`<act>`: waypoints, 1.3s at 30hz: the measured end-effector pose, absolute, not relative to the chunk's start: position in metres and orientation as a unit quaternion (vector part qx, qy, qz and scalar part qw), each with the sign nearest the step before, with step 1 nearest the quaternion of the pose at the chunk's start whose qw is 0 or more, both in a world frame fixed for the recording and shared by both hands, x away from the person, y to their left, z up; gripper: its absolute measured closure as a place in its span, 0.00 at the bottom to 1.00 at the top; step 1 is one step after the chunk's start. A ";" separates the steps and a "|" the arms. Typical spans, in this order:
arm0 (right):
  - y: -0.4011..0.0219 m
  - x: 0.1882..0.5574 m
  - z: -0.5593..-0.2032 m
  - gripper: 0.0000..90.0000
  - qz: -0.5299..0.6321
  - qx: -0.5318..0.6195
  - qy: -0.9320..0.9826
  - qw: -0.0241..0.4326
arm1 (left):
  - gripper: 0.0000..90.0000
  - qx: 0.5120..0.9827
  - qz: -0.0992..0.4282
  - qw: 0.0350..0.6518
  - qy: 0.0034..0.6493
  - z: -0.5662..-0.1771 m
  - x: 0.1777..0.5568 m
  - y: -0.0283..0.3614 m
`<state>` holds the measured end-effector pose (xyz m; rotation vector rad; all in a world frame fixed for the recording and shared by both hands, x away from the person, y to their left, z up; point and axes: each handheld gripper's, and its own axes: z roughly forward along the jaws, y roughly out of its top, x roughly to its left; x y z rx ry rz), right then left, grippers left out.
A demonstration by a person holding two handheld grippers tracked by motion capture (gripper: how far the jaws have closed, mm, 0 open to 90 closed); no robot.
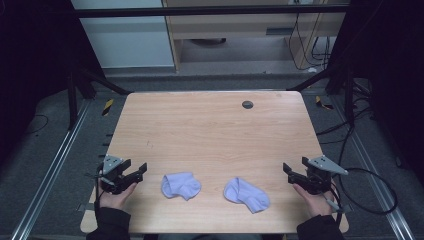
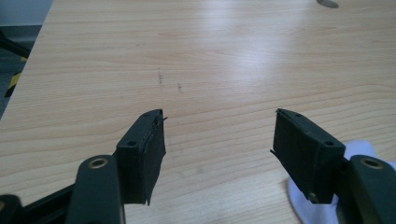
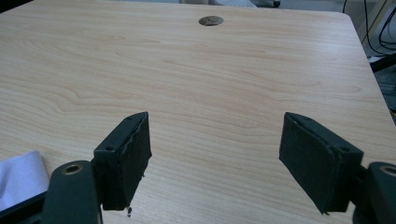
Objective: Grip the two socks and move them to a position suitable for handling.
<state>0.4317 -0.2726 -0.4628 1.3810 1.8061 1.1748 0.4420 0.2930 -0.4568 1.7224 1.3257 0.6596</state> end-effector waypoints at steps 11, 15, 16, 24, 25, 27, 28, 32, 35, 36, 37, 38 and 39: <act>-0.261 0.429 -0.460 0.28 0.428 0.501 0.701 0.273 | 0.42 0.708 0.263 0.427 0.497 -0.449 0.434 0.264; -0.253 0.426 -0.455 0.30 0.422 0.485 0.716 0.272 | 0.42 0.711 0.265 0.433 0.488 -0.441 0.433 0.251; -0.250 0.425 -0.454 0.30 0.420 0.477 0.723 0.271 | 0.42 0.710 0.264 0.438 0.483 -0.437 0.434 0.244; -0.240 0.418 -0.454 0.30 0.419 0.467 0.734 0.262 | 0.42 0.719 0.259 0.456 0.455 -0.420 0.440 0.206; -0.240 0.418 -0.454 0.30 0.419 0.467 0.734 0.262 | 0.42 0.719 0.259 0.456 0.455 -0.420 0.440 0.206; -0.237 0.418 -0.453 0.31 0.417 0.460 0.738 0.265 | 0.42 0.725 0.261 0.457 0.444 -0.416 0.441 0.191; -0.234 0.417 -0.451 0.32 0.421 0.456 0.739 0.262 | 0.42 0.728 0.259 0.461 0.437 -0.413 0.442 0.181; -0.228 0.414 -0.449 0.34 0.429 0.445 0.743 0.257 | 0.42 0.728 0.242 0.477 0.429 -0.409 0.443 0.157; -0.224 0.412 -0.448 0.36 0.432 0.439 0.747 0.251 | 0.43 0.735 0.245 0.473 0.421 -0.409 0.442 0.141; -0.224 0.411 -0.448 0.37 0.432 0.436 0.749 0.250 | 0.43 0.736 0.248 0.471 0.419 -0.409 0.442 0.137; -0.223 0.410 -0.448 0.38 0.432 0.435 0.750 0.249 | 0.43 0.736 0.248 0.472 0.418 -0.409 0.441 0.133; -0.222 0.409 -0.448 0.39 0.433 0.435 0.750 0.245 | 0.43 0.735 0.242 0.476 0.418 -0.410 0.441 0.129; -0.221 0.408 -0.449 0.40 0.432 0.434 0.752 0.244 | 0.43 0.735 0.235 0.477 0.420 -0.412 0.440 0.126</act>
